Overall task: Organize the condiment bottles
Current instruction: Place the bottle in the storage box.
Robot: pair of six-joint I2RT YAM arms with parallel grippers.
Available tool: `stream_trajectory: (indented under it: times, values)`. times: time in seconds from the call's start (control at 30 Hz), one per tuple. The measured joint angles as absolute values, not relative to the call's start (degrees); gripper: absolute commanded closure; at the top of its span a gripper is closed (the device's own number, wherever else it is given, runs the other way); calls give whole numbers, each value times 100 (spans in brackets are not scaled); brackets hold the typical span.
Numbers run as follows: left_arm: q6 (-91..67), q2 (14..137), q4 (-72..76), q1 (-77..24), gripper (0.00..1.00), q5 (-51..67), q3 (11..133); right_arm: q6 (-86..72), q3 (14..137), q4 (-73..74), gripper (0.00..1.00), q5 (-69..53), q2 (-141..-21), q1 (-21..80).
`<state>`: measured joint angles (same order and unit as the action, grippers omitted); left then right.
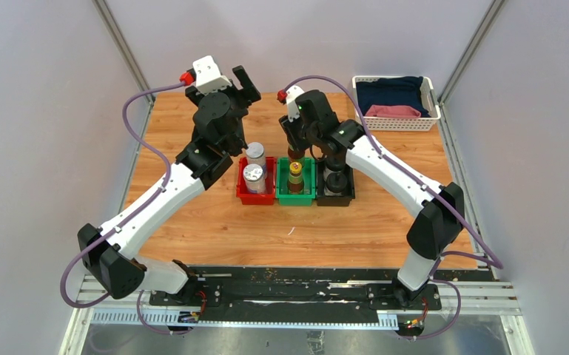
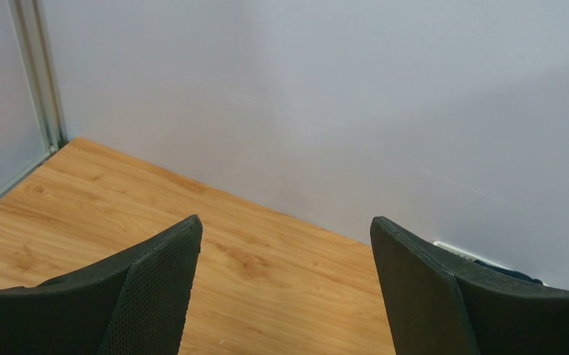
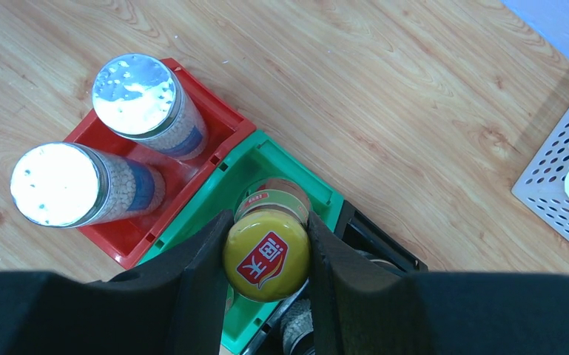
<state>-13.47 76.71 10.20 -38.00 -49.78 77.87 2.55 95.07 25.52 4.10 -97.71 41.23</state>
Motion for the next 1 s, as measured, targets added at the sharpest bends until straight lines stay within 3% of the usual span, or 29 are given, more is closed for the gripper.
stream_trajectory:
  times: [1.0]
  values:
    - [-1260,7568,1022,-3800,13,-5033,7697,-54,9627,2536,100,362,-10029,4073]
